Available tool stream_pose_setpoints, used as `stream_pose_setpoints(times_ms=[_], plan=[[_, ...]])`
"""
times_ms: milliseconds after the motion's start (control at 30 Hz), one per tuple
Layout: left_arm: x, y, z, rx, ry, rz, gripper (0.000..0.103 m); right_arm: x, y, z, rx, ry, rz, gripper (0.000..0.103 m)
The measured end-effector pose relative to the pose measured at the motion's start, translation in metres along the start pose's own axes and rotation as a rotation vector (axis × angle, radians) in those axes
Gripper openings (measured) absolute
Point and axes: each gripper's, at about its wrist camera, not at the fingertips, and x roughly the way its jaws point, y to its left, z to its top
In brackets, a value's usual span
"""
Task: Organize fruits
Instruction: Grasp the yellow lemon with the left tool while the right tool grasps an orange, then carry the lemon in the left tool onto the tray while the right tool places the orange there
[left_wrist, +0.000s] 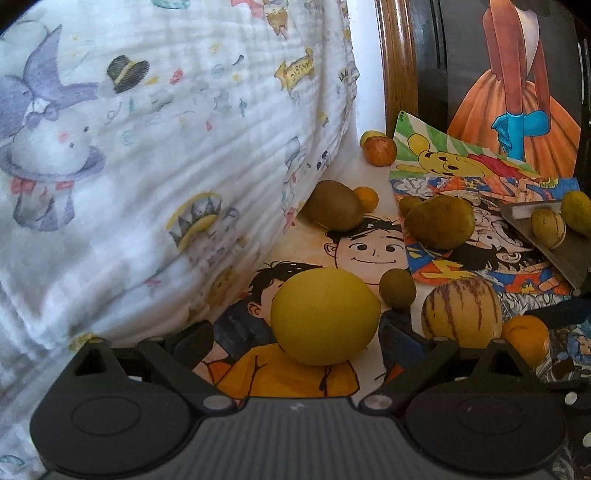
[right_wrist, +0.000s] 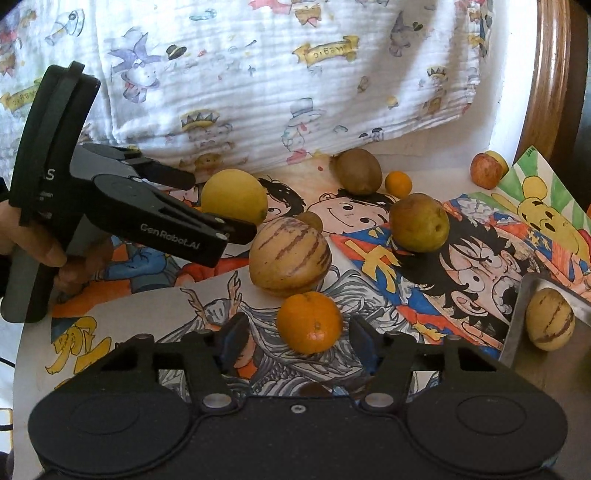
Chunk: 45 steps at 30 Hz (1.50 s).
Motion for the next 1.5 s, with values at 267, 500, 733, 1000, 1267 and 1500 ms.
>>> stream_pose_setpoints(times_ms=[267,500,733,1000,1267,1500], plan=[[0.001,-0.002,0.003,-0.019,-0.01,-0.026,0.081,0.0,-0.001,-0.001,0.011,-0.018,0.006,0.053],[0.0,-0.007,0.003,-0.021,-0.019,-0.036,0.065,0.0,-0.002,-0.002,0.021,-0.026,0.002,0.048],[-0.015,-0.014,-0.001,-0.041,0.007,-0.008,0.065,-0.002,-0.001,-0.002,0.008,-0.024,-0.02,0.04],[-0.044,-0.022,-0.009,-0.129,0.059,-0.047,0.064,-0.019,0.007,-0.007,0.012,-0.016,0.008,0.039],[-0.076,-0.045,-0.017,-0.2,0.085,-0.118,0.064,-0.059,0.004,-0.024,0.058,-0.059,0.022,0.039],[-0.094,-0.08,-0.004,-0.21,0.049,-0.156,0.064,-0.101,-0.019,-0.045,0.107,-0.104,-0.026,0.039]])
